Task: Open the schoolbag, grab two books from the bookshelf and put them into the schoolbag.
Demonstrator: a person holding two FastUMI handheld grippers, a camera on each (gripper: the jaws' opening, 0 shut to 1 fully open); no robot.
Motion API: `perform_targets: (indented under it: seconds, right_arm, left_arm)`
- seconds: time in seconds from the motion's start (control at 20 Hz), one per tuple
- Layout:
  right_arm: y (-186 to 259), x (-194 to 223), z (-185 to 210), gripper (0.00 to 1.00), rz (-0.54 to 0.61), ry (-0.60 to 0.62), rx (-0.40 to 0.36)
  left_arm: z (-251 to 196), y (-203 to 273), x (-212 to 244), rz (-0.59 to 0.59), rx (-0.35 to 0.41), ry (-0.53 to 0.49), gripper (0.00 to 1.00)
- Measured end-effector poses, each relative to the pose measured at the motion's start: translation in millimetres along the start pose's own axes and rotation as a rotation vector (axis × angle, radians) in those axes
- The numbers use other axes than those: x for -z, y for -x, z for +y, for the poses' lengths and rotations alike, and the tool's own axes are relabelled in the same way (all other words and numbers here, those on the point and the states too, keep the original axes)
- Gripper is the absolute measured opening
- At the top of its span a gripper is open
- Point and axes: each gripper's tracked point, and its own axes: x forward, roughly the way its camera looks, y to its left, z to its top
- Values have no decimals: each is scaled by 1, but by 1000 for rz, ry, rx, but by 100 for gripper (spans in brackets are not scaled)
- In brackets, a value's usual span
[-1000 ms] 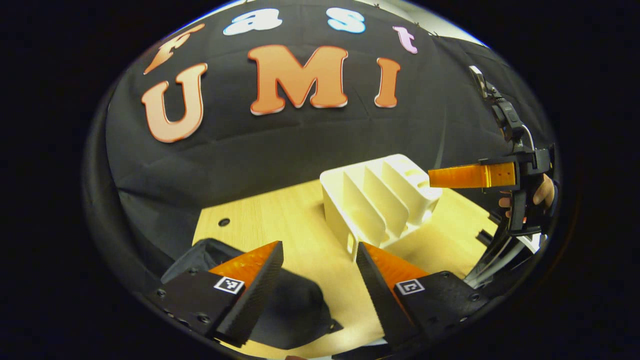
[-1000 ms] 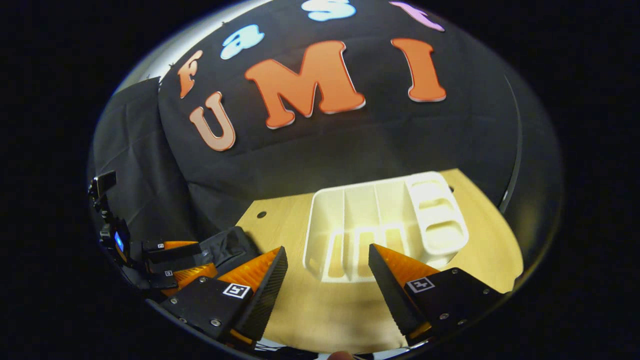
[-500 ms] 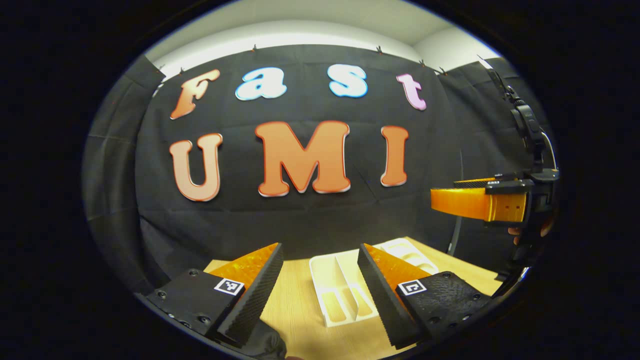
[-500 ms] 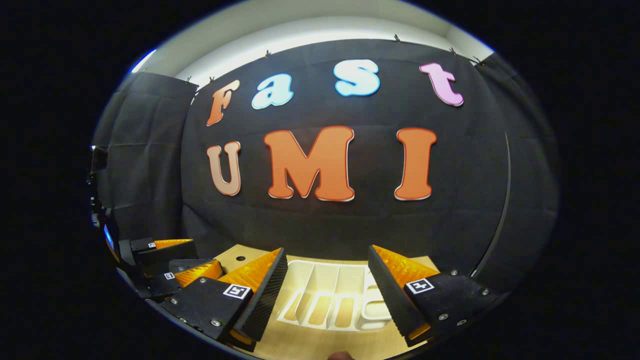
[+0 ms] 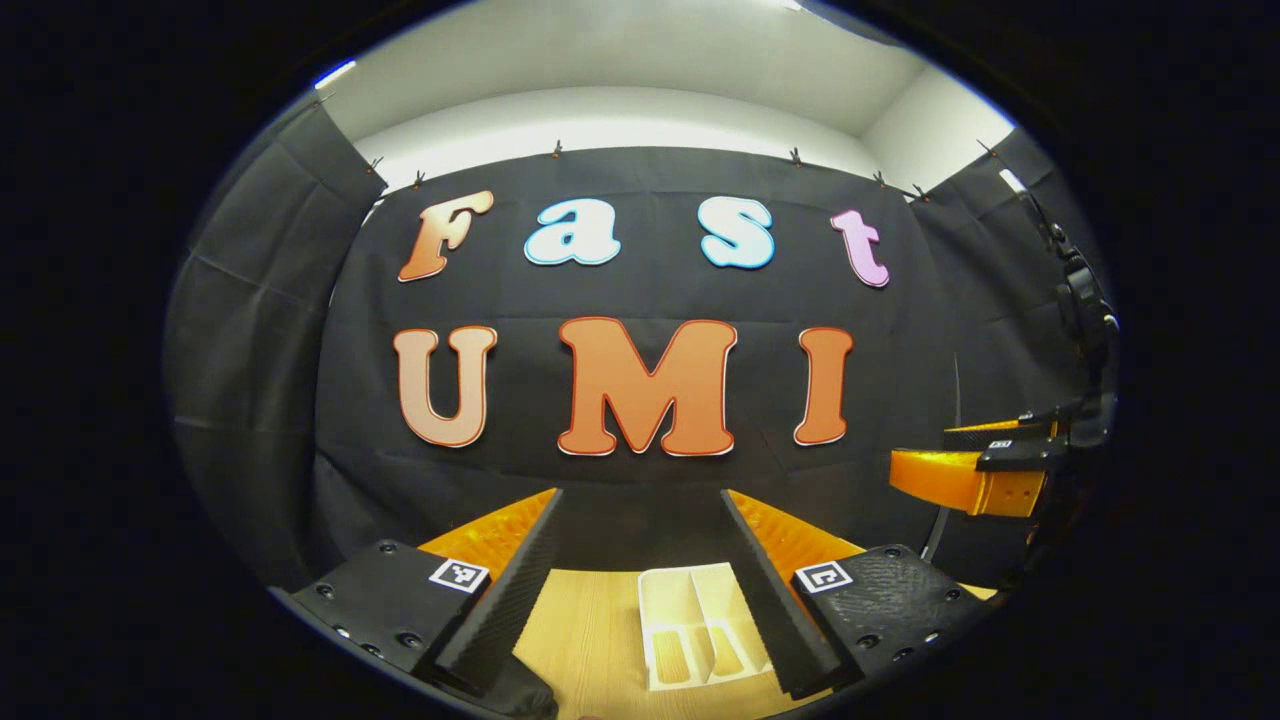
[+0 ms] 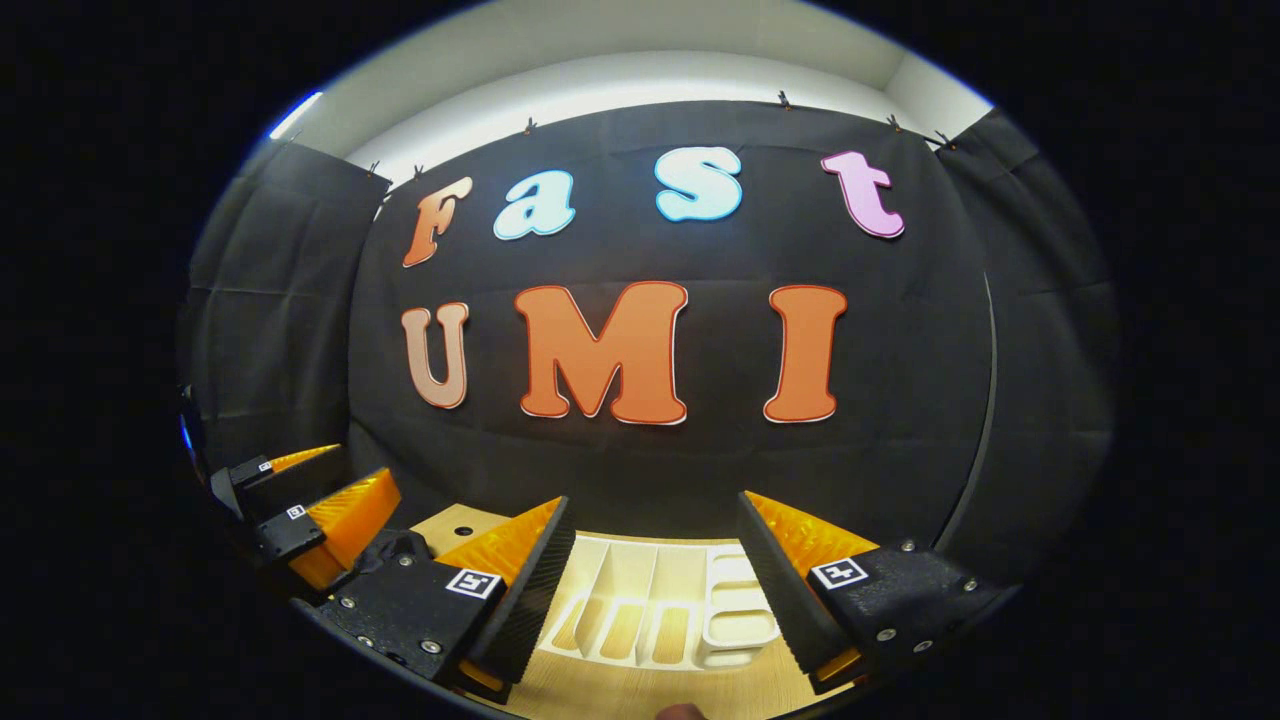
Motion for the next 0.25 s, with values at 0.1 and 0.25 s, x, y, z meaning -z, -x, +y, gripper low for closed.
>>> perform_targets:
  seconds: [0.1,0.25]
  right_arm:
    - [3,4,5,97,14,-1,18]
    - [4,5,16,97,8,10,32]
  left_arm:
    - [5,-1,-4,4,-17,22,95]
    - [14,-6,-11,4,-41,18,96]
